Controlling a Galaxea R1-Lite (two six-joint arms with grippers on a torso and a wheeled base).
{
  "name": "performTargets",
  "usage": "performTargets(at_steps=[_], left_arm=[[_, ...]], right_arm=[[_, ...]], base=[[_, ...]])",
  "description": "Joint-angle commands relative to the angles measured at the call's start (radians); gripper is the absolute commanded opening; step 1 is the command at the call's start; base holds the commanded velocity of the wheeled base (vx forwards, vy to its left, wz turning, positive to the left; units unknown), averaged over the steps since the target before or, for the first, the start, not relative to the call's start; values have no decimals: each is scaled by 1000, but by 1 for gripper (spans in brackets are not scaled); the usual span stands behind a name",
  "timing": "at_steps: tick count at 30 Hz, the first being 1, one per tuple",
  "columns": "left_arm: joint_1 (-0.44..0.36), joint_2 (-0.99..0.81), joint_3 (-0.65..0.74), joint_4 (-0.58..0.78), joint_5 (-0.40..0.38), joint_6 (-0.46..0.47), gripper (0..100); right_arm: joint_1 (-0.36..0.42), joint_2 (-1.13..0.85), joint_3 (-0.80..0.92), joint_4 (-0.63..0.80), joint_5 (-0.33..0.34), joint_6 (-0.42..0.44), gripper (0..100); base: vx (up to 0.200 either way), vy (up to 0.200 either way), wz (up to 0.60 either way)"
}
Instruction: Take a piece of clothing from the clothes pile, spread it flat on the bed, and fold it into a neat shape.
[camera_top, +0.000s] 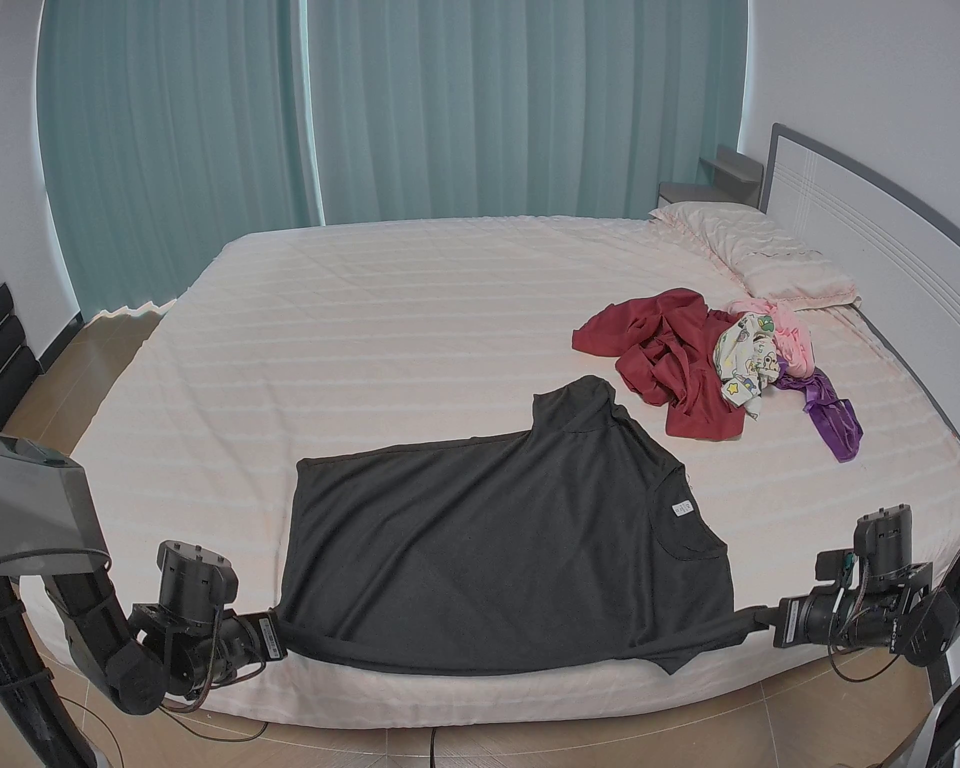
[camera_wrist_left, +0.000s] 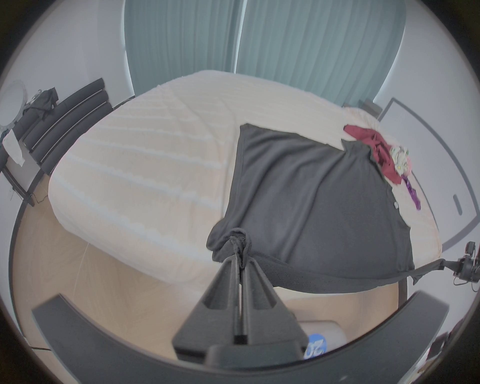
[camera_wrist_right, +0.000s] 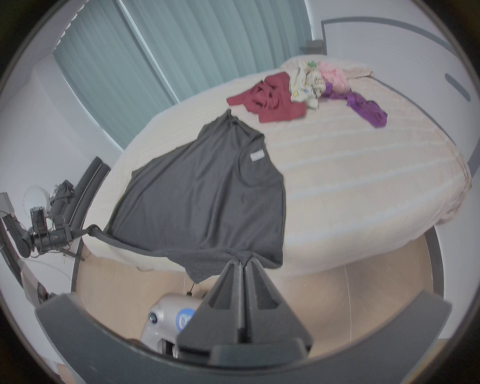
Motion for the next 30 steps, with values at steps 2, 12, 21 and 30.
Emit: performTargets(at_steps=[2, 12, 21, 30], left_arm=[[38, -40, -62, -3, 0, -2, 0], [71, -26, -146, 9, -7, -2, 0], [89, -44, -112, 56, -6, 0, 0], [75, -92, -25, 101, -6, 11, 0]], right_arm=[[-21, -19, -81, 0, -12, 6, 0], [-20, 15, -178, 6, -15, 7, 0], [-10, 58, -270, 11, -43, 4, 0], [-4, -22, -225, 63, -44, -2, 0]], base=[[0, 0, 0], [0, 0, 0], [0, 0, 0], [0, 0, 0]])
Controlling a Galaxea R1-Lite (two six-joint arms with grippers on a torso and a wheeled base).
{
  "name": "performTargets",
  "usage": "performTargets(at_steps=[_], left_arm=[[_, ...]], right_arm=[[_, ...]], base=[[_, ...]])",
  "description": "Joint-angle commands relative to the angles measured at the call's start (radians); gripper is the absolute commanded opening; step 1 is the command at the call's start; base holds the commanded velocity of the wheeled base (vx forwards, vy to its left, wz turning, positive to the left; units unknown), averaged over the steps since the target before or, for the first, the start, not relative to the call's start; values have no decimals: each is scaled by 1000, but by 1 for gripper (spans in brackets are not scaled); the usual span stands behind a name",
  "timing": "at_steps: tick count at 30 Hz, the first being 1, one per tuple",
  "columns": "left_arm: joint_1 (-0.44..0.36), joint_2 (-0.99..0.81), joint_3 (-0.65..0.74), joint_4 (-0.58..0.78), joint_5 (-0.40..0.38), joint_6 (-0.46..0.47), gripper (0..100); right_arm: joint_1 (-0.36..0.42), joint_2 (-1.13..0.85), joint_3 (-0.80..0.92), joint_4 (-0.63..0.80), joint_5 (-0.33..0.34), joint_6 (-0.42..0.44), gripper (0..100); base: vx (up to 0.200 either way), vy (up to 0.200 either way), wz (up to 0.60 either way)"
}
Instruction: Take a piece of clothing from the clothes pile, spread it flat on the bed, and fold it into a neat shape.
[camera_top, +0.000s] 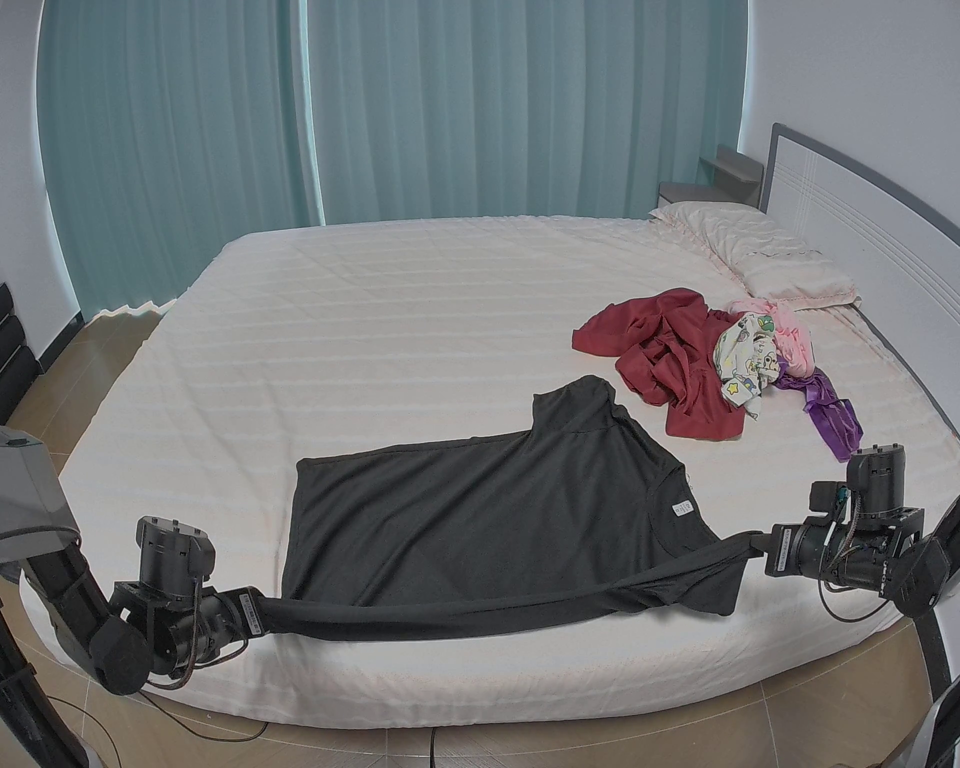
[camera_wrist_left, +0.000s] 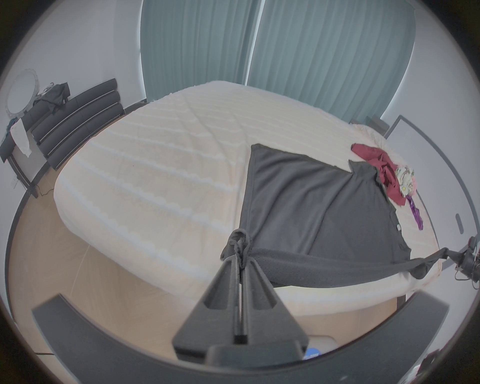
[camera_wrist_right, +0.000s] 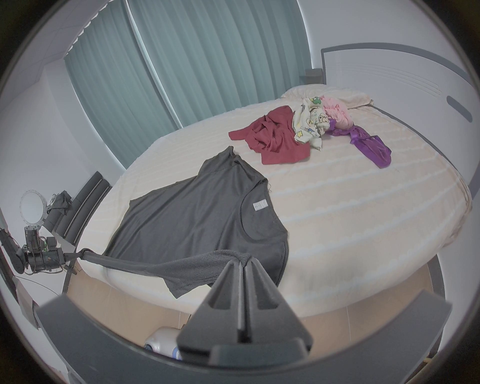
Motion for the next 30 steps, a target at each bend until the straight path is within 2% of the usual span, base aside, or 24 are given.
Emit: performTargets(at_steps=[1, 6, 11, 22, 30], left_arm=[[-12, -18, 43, 7, 0, 2, 0], [-35, -10, 53, 4, 1, 2, 0], [-33, -10, 8, 10, 3, 6, 0], [10, 80, -190, 56, 10, 6, 0], [10, 171, -270, 56, 10, 7, 0]], right_arm=[[2, -62, 21, 35, 0, -1, 0], [15, -121, 26, 119, 3, -6, 0], [14, -122, 6, 139, 5, -7, 0], [14, 2, -175, 207, 0, -6, 0], [12, 74, -260, 239, -4, -4, 0]], base=[[0, 0, 0], [0, 0, 0], [0, 0, 0], [0, 0, 0], [0, 0, 0]])
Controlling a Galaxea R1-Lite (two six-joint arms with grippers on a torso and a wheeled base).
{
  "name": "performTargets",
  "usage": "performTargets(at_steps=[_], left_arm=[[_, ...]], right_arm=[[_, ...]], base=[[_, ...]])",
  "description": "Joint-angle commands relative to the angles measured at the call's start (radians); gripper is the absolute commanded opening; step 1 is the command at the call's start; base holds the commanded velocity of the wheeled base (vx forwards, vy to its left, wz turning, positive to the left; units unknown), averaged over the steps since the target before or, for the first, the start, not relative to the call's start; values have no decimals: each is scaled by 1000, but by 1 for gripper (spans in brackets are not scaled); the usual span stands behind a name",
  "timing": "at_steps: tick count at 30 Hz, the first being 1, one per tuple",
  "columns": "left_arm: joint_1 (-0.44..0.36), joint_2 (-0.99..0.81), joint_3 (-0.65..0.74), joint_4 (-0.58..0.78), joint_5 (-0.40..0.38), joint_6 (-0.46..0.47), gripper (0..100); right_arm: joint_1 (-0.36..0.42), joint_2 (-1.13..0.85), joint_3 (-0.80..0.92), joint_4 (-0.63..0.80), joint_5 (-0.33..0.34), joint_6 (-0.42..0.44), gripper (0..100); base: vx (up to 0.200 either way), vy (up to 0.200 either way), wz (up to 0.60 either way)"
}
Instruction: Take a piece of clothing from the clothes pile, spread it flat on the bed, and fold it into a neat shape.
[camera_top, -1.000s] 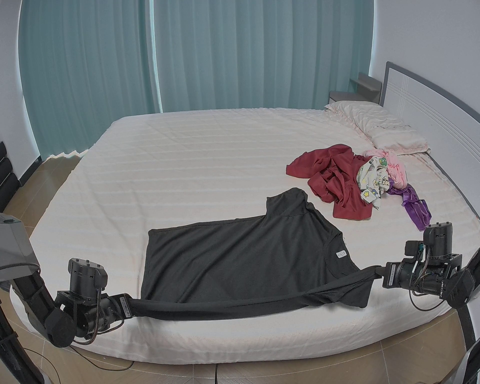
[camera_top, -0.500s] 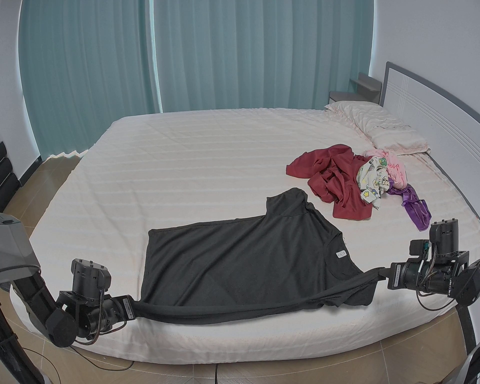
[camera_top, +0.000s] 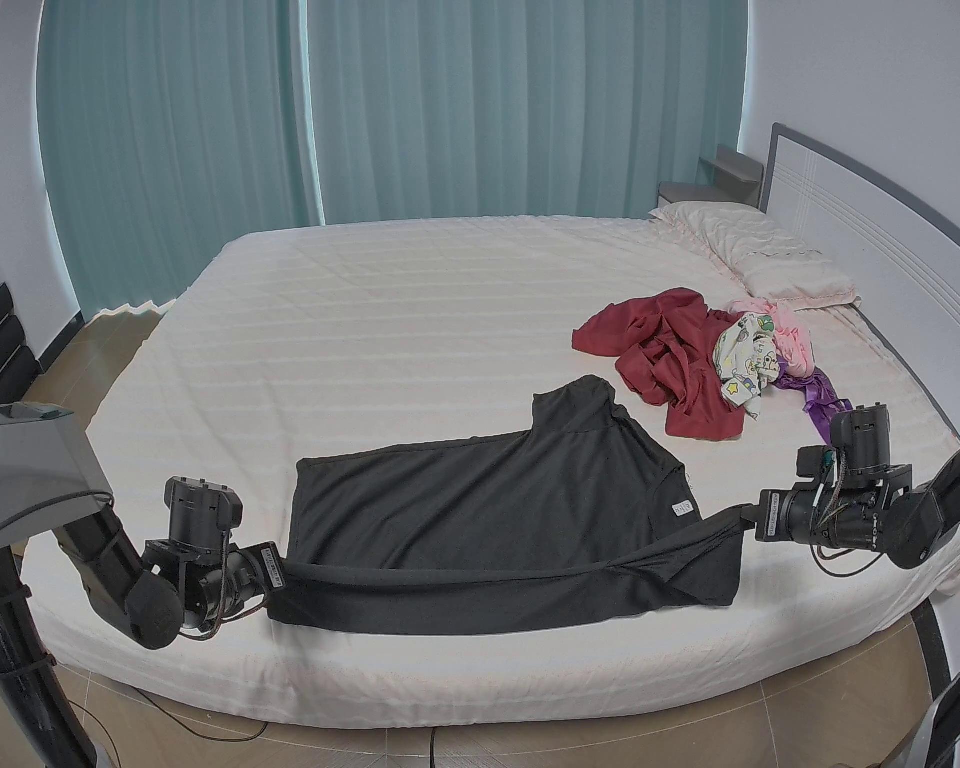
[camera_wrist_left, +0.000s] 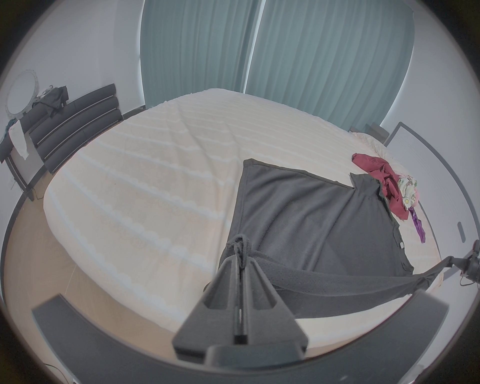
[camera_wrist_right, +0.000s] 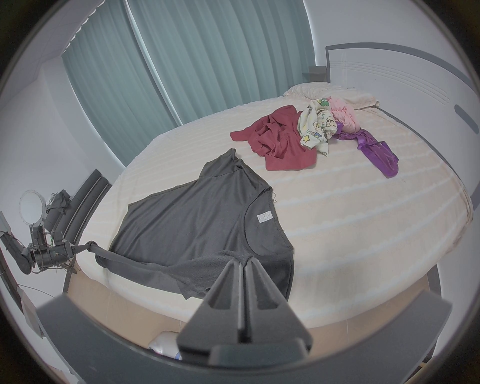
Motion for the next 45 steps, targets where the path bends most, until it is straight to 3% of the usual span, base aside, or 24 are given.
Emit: performTargets(at_steps=[1, 20, 33, 42, 43, 45], left_arm=[[7, 83, -60, 1, 2, 0, 0], [26, 170, -307, 232, 2, -1, 0], [43, 271, -460, 323, 1, -7, 0], [44, 302, -502, 329, 2, -9, 0], [44, 302, -502, 329, 2, -9, 100], [44, 304, -505, 347, 1, -9, 100]], right_arm=[[-1, 76, -62, 6, -6, 1, 0], [-6, 267, -259, 35, -9, 7, 0], [-1, 390, -372, 30, -43, 10, 0], [4, 456, -426, 26, -69, 64, 0], [4, 457, -427, 26, -69, 64, 0], [5, 470, -431, 26, -68, 73, 0]], base=[[0, 0, 0], [0, 0, 0], [0, 0, 0], [0, 0, 0], [0, 0, 0], [0, 0, 0]])
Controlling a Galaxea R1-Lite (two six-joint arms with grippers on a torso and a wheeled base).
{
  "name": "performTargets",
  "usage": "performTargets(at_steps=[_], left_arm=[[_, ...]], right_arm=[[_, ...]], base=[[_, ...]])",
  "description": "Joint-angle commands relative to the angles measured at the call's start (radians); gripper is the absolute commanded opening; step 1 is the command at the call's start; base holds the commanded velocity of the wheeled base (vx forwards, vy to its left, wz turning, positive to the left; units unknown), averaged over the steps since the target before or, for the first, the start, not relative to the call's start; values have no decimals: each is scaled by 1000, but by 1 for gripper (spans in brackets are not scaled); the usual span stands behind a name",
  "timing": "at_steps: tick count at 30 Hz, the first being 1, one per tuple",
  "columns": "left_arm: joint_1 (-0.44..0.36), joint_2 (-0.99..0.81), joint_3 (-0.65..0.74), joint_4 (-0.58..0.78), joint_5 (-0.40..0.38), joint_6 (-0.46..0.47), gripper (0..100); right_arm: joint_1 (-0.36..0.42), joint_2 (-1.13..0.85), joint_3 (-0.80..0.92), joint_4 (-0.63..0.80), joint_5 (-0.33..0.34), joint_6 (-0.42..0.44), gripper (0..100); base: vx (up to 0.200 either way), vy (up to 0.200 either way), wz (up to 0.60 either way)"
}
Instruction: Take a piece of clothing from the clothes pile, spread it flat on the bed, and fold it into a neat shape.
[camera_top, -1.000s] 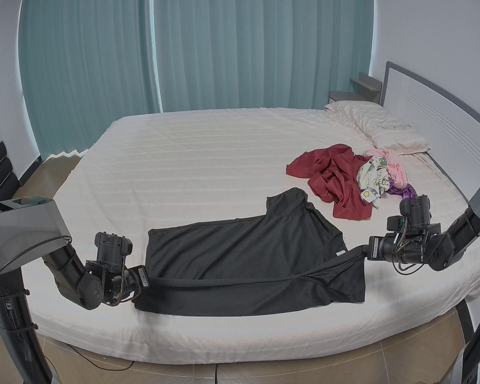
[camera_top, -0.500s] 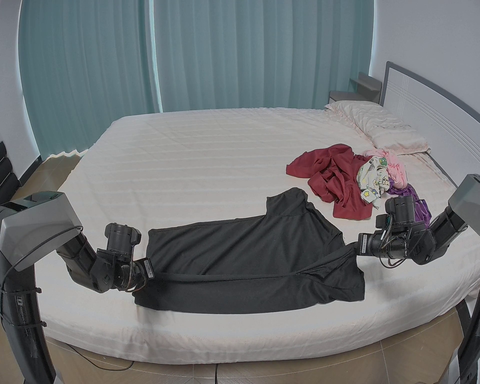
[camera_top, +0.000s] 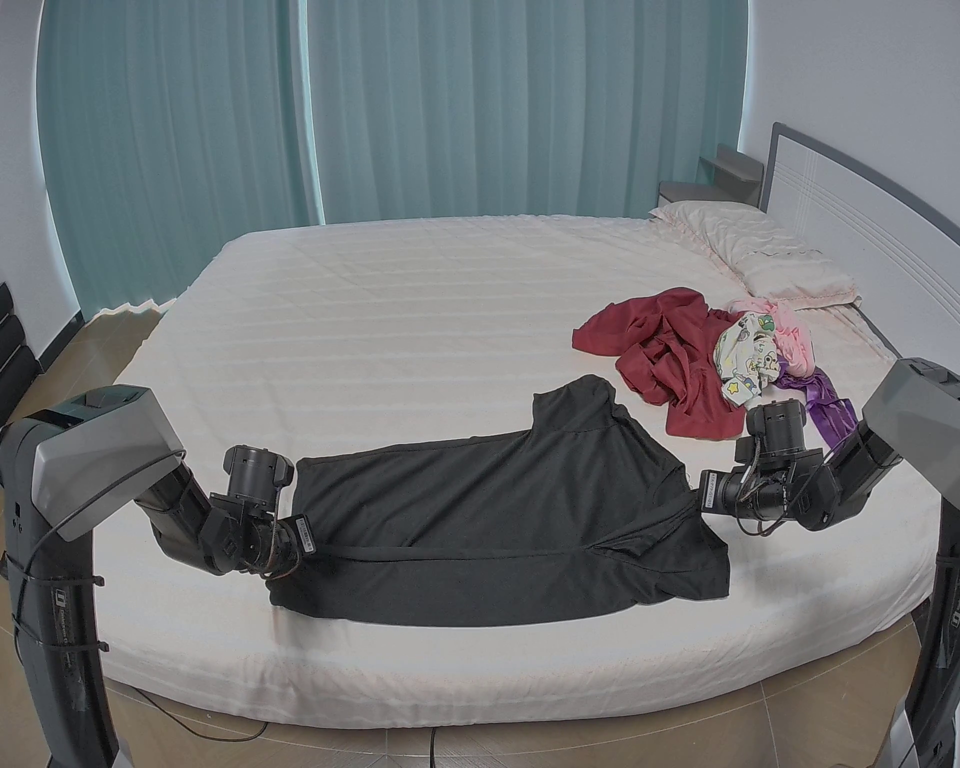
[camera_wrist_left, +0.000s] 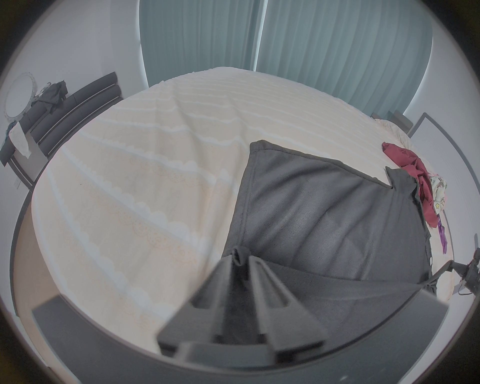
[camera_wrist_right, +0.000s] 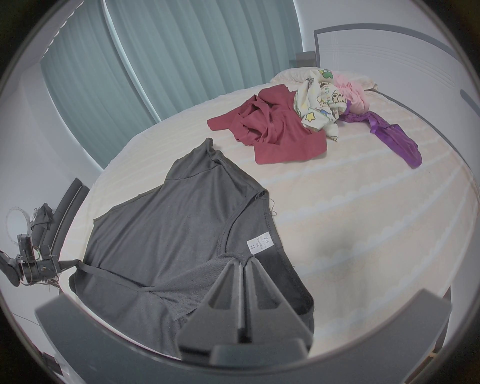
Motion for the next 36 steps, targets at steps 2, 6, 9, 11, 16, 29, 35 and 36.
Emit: performTargets(at_steps=[2, 6, 9, 11, 16, 29, 35, 36], left_arm=[[0, 13, -11, 16, -1, -2, 100], [9, 12, -11, 16, -1, -8, 100], [15, 7, -1, 19, -1, -8, 100], [23, -8, 12, 19, -1, -10, 100], [61, -152, 105, 20, -48, -59, 100], [23, -266, 401, -158, -261, -421, 100], [-58, -220, 417, -282, -294, -525, 100], [-66, -211, 418, -282, -295, -530, 100]], right_arm=[[7, 47, -12, -4, 3, 8, 100], [17, 59, -42, -7, 0, 78, 100], [17, 64, -66, -6, -3, 134, 100], [19, 53, -69, -6, -5, 197, 100], [31, -23, -58, 8, 0, 450, 100], [106, 86, -39, 0, -8, 658, 100], [93, 122, -39, -6, -9, 698, 100], [91, 119, -39, -6, -9, 707, 100]], base=[[0, 0, 0], [0, 0, 0], [0, 0, 0], [0, 0, 0], [0, 0, 0], [0, 0, 0], [0, 0, 0], [0, 0, 0]])
